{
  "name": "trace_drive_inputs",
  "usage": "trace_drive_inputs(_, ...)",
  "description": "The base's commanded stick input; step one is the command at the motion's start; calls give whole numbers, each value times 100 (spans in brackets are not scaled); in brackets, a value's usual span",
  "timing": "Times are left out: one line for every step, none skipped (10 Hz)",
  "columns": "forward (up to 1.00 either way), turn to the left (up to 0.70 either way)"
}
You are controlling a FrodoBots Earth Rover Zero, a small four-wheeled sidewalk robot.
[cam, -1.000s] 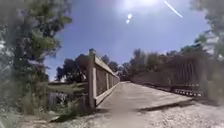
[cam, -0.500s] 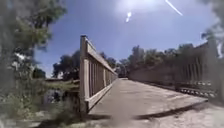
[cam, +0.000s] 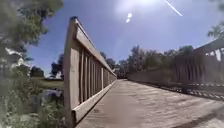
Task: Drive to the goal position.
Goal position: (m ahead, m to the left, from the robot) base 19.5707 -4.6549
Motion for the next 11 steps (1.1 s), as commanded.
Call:
trace_drive_inputs(85,0)
trace_drive_inputs(85,0)
trace_drive_inputs(85,0)
trace_drive_inputs(85,0)
trace_drive_inputs(85,0)
trace_drive_inputs(85,0)
trace_drive_inputs(85,0)
trace_drive_inputs(85,0)
trace_drive_inputs(85,0)
trace_drive_inputs(85,0)
trace_drive_inputs(85,0)
